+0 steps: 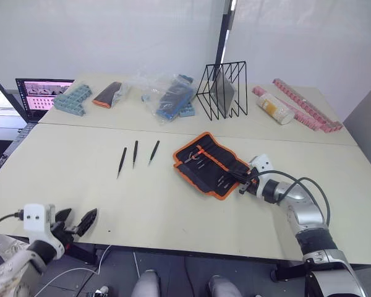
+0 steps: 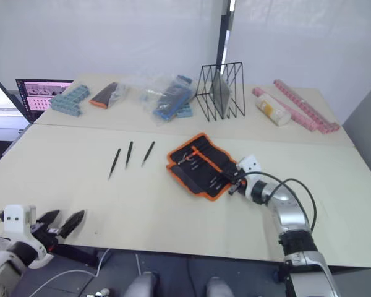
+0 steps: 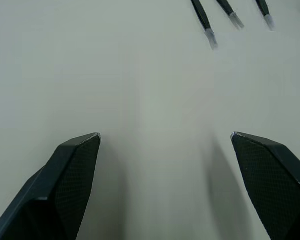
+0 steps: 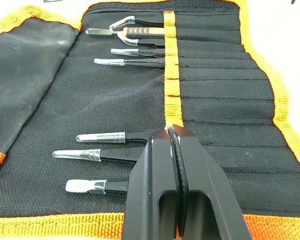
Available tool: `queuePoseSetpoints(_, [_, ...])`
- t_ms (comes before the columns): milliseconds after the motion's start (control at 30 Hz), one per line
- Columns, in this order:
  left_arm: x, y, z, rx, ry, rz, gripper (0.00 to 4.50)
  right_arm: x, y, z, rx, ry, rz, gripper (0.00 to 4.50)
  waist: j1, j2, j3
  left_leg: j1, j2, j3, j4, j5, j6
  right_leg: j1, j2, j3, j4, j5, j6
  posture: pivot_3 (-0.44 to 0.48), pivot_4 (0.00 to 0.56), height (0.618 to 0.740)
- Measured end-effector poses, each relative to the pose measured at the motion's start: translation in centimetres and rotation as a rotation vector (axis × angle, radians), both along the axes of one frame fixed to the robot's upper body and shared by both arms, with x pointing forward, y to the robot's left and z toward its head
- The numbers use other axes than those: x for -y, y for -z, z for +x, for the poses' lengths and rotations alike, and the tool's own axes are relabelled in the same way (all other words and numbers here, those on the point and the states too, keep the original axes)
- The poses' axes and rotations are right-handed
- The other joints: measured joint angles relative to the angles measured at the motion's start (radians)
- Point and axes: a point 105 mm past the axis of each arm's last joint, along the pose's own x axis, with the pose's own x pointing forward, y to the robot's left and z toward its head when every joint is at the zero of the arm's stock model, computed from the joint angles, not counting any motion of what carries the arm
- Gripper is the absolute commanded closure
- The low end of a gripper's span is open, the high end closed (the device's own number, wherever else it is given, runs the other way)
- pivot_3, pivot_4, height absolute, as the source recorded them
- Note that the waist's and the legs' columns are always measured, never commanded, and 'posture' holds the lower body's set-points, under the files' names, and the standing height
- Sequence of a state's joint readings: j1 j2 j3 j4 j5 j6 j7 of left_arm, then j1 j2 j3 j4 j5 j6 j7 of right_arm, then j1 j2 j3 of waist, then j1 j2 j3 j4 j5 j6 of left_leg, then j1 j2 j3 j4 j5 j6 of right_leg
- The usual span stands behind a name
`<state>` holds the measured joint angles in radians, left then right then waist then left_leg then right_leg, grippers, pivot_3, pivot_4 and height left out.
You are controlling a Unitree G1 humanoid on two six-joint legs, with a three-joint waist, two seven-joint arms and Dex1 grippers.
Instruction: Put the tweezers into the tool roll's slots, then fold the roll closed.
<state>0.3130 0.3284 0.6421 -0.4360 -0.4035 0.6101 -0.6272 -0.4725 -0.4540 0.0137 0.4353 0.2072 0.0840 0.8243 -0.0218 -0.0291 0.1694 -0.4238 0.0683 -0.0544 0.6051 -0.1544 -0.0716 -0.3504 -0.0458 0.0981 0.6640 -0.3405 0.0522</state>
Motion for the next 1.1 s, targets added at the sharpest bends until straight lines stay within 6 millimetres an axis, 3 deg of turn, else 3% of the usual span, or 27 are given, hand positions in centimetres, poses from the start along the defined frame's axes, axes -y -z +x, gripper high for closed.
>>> queuePoseSetpoints(233, [0.8, 0.5, -1.2, 0.030, -0.021, -0.019, 0.06, -0.1, 0.1, 0.0, 0.006, -0.003, 0.004, 4.50, -0.002, 0.000, 0.000, 0.000, 0.000, 0.000, 0.000, 0.000, 0.000, 0.000, 0.000, 0.001, 0.000, 0.000, 0.000, 0.000, 0.150, 0.735])
queuePoseSetpoints(567, [0.8, 0.2, -0.1, 0.059, -0.016, 0.003, 0.06, -0.3, 0.1, 0.2, 0.011, -0.009, 0.009, 4.50, -0.008, -0.001, -0.001, 0.000, 0.000, 0.000, 0.000, 0.000, 0.000, 0.000, 0.001, 0.000, 0.000, 0.000, 0.000, 0.000, 0.150, 0.735])
queuePoseSetpoints(800, [1.9, -2.7, 5.1, 0.137, -0.017, 0.026, 0.06, -0.4, 0.2, 0.2, 0.016, -0.009, 0.012, 4.50, -0.010, -0.002, -0.001, 0.000, 0.000, -0.001, 0.001, 0.000, 0.000, 0.000, 0.001, 0.000, 0.001, 0.000, 0.000, 0.000, 0.150, 0.735])
queuePoseSetpoints(1100, [3.7, -3.8, 11.4, 0.087, -0.036, 0.057, 0.06, -0.6, 0.1, 0.3, 0.022, -0.012, 0.016, 4.50, -0.015, -0.002, -0.001, 0.000, 0.000, -0.001, 0.001, 0.000, 0.000, 0.000, 0.001, 0.000, 0.001, 0.000, 0.000, 0.000, 0.150, 0.735])
